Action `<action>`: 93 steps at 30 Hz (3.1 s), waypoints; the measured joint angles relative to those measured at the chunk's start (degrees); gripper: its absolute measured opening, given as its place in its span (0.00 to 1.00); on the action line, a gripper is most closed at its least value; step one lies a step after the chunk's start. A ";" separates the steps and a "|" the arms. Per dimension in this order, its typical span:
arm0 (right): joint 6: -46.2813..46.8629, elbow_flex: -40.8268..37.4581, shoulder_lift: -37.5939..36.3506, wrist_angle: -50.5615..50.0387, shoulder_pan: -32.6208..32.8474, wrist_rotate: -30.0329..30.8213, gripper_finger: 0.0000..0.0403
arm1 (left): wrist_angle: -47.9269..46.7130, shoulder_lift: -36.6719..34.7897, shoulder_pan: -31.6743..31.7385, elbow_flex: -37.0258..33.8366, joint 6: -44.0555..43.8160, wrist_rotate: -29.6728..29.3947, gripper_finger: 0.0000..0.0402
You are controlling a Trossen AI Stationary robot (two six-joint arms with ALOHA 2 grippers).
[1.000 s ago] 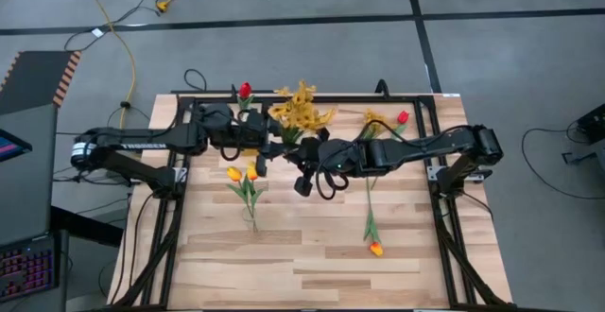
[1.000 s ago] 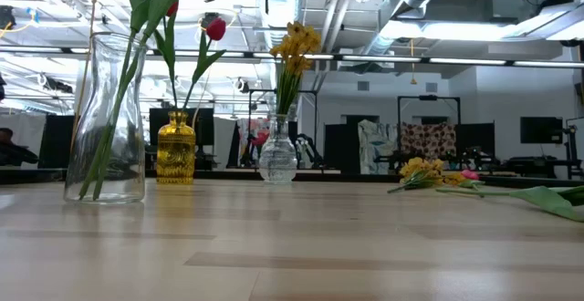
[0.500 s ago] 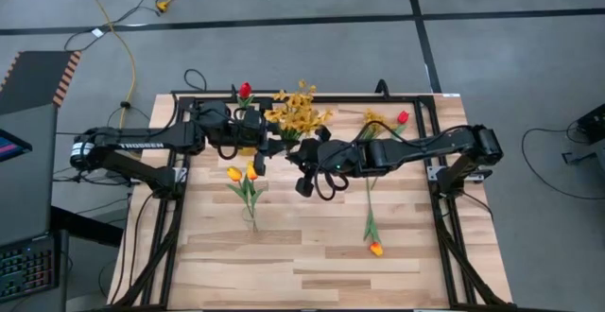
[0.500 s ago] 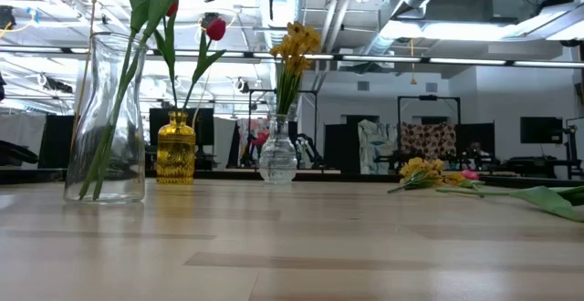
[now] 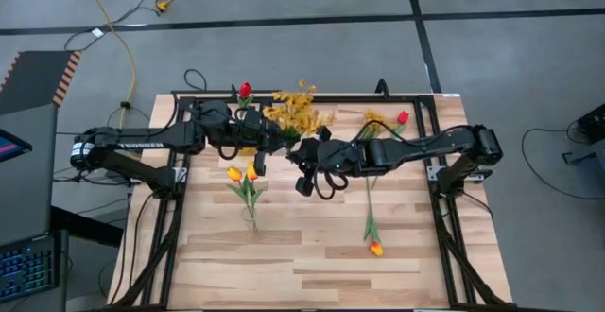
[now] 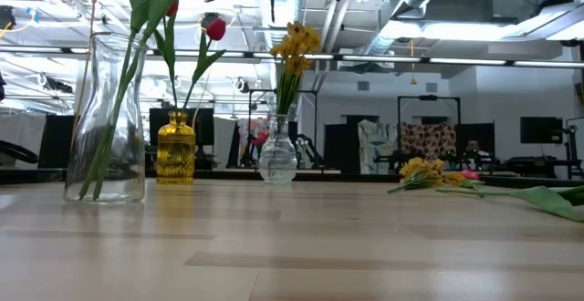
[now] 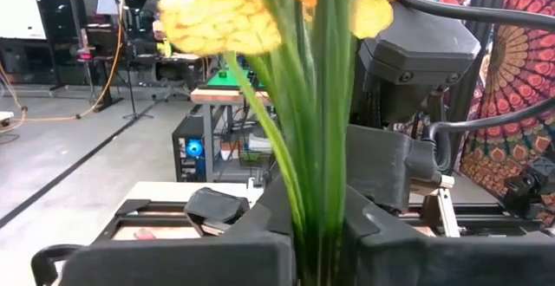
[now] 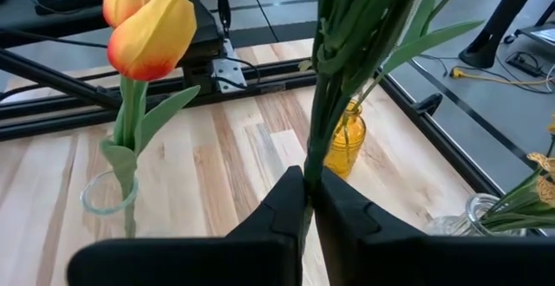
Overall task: Sort flowers into vase by color
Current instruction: Put the right yellow flowers into the top transparent vase
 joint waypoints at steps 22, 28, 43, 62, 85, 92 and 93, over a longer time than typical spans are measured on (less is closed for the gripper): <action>-2.06 0.00 0.00 0.39 -0.07 0.31 0.42 | -0.06 0.00 3.30 0.02 0.90 0.53 0.02; -2.23 0.00 -0.80 0.18 -0.40 0.43 0.51 | 0.00 0.00 5.40 0.02 1.72 0.92 0.02; -8.60 0.00 -10.96 -12.51 -0.73 1.80 0.52 | 5.49 -0.31 16.88 0.02 5.62 6.50 0.02; -7.50 -0.04 -9.32 -14.86 -3.11 1.77 0.53 | 8.08 3.44 37.81 7.11 0.43 24.35 0.02; -6.03 -0.09 -9.35 -15.04 -4.49 1.73 0.53 | 6.01 26.91 45.32 22.05 -9.94 51.63 0.02; -6.03 -0.15 -9.35 -15.22 -4.49 1.72 0.53 | 3.24 26.86 44.27 22.03 -5.71 51.65 0.02; -6.03 -0.15 -9.35 -15.27 -4.49 1.72 0.53 | 2.55 26.86 44.17 22.03 -4.90 51.65 0.02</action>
